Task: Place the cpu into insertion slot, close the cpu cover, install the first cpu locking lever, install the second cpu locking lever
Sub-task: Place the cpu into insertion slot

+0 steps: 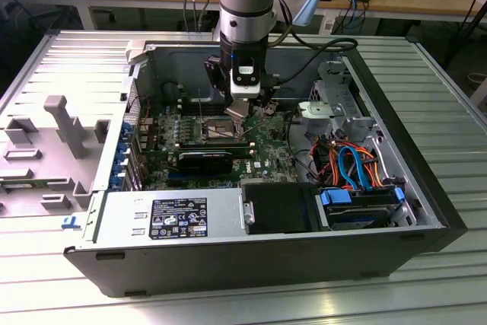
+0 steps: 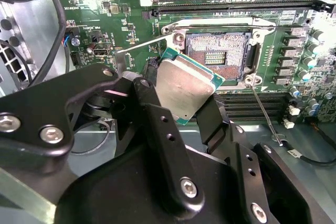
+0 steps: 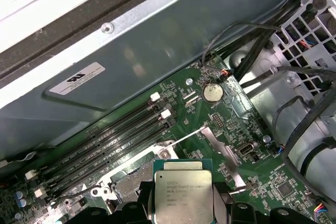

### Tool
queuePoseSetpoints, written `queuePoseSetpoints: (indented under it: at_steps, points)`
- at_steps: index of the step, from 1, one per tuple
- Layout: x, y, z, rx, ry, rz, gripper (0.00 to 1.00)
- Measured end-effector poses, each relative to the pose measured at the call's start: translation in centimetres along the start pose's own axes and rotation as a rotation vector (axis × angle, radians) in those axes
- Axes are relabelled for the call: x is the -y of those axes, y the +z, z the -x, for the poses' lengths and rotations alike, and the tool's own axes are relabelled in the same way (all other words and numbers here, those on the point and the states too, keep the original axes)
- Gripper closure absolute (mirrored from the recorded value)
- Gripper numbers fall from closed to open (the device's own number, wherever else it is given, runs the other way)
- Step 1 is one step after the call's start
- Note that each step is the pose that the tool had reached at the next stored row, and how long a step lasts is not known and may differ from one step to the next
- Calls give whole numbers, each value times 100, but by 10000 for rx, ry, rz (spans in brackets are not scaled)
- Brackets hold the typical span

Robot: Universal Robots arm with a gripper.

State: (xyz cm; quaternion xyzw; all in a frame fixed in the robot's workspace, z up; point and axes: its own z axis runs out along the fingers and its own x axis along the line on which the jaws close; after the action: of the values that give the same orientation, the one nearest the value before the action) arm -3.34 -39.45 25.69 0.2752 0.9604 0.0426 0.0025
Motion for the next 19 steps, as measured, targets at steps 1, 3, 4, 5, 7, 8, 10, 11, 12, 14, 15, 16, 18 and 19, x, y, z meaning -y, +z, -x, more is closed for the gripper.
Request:
queuePoseSetpoints:
  at_steps: [1,3,4,5,7,8,10,11,12,14,15,16,18,19]
  points:
    - [0,0,0,1,12,0,46]
    - [0,1,0,3,38,1,46]
    - [0,1,0,4,51,1,46]
    - [0,1,0,5,59,1,46]
    - [0,2,0,7,83,1,46]
    - [0,2,0,7,92,2,46]
    - [0,2,0,9,111,2,46]
    - [0,3,0,10,123,3,46]
    - [0,3,0,11,132,2,46]
    - [0,3,0,13,155,3,46]
    - [0,4,0,14,175,4,46]
    - [0,4,0,16,191,4,46]
    - [0,4,0,18,220,4,46]
    - [0,5,0,19,234,4,46]
